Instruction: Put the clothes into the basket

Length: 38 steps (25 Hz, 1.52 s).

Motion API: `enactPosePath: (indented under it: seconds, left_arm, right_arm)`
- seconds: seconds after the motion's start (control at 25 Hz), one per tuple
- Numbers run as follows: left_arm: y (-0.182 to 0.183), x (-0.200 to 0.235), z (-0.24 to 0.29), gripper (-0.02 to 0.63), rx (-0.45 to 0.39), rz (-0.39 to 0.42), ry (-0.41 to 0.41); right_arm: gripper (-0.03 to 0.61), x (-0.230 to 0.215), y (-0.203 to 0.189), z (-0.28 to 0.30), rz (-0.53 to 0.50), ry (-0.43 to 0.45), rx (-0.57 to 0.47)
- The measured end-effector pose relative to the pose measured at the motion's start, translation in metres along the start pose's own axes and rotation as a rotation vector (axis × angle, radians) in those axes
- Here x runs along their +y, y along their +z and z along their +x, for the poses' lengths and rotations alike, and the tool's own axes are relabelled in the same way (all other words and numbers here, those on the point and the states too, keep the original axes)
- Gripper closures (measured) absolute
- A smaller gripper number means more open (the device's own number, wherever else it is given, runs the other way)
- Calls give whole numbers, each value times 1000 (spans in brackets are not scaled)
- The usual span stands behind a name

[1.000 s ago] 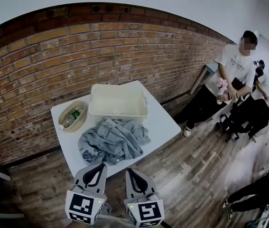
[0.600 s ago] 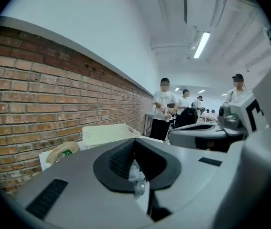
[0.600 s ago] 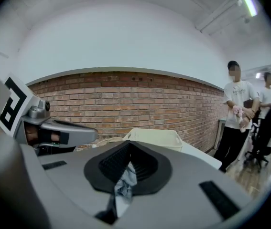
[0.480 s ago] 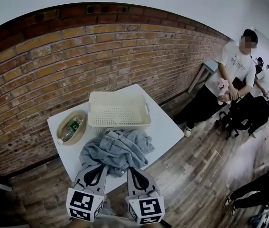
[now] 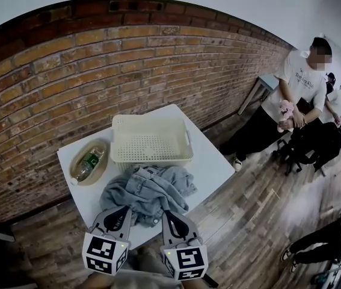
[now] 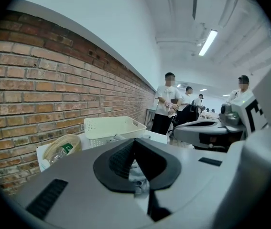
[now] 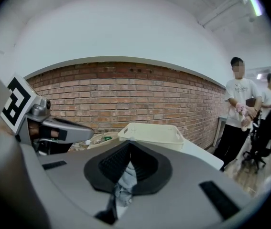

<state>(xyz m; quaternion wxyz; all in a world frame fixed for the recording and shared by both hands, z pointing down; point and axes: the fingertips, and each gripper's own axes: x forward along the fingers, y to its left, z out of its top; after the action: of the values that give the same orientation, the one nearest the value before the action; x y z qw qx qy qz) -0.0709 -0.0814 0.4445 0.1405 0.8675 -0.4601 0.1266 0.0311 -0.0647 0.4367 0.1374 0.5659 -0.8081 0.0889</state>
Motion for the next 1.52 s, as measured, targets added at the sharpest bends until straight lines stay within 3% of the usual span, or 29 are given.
enactPosePath:
  seconds: [0.32,0.52,0.56,0.64,0.68,0.84,1.0,1.16,1.52]
  left_arm:
    - [-13,20,20,604,22,-52,42]
    - [-36,35,36,600,100,-85,67]
    - [-42,37,40,582,123,-94,66]
    - [-54,40,49,453,167,-118,50]
    - [-59,41,53,419,186,-130,41]
    - [-77,51,63,335,247,-147,39]
    - [-89,67,70,224,293,-147,72]
    - [-101,77,77,176,333,-166,72]
    - [-123,91,100,132,417,-195,60]
  right_arm:
    - [566,-15,-12,23,-17,66,50]
    - [458,-25,-25,42,-32,113,97]
    - [437,-27,-30,46,-29,120,112]
    - [390,-32,-39,52,-27,133,141]
    - [380,-35,-43,56,-29,135,153]
    - [296,-43,-53,71,-50,143,176]
    - [168,-54,-62,86,-78,152,212]
    - [77,-64,-76,102,-93,159,269]
    - [28,-91,-110,131,-71,135,401]
